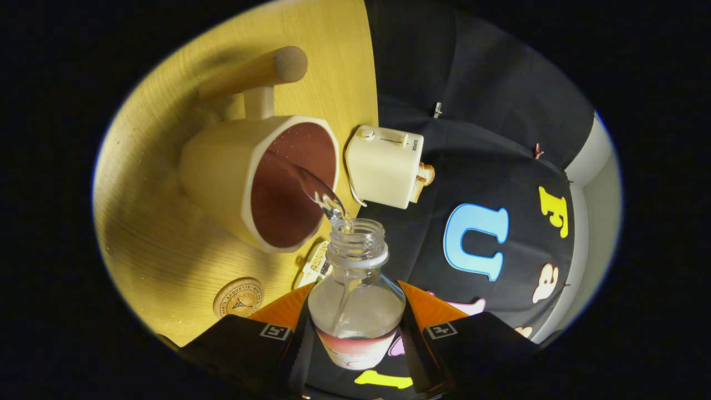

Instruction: Take the bottle from table, then pour the juice into the cup, finally place the bottle on the coaster

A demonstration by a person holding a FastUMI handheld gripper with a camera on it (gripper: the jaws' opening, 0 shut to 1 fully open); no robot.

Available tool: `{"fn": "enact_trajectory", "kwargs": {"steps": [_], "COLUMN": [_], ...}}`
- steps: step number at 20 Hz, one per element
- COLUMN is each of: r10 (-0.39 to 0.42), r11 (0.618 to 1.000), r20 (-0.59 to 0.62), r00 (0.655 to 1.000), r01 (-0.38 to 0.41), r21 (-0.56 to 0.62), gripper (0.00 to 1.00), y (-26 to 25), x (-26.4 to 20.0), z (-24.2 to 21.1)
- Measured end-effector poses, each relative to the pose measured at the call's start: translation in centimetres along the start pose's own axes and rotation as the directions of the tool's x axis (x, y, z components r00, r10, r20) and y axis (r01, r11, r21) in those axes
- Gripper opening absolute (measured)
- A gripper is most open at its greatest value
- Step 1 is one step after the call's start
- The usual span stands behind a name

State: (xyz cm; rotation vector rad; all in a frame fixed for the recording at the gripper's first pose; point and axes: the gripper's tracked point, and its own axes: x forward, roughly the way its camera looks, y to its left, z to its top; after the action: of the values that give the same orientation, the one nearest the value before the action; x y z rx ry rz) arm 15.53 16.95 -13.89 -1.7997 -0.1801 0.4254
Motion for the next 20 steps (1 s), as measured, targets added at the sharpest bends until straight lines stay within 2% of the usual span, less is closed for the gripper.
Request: {"fn": "enact_trajectory", "kwargs": {"steps": [20], "r10": [0.004], "r11": [0.987], "r20": [0.023], "r00": [1.000], "r01": [0.000], "r21": [-0.159], "gripper": [0.72], "y": [-1.3], "x": [0.0], "z": [0.4]}}
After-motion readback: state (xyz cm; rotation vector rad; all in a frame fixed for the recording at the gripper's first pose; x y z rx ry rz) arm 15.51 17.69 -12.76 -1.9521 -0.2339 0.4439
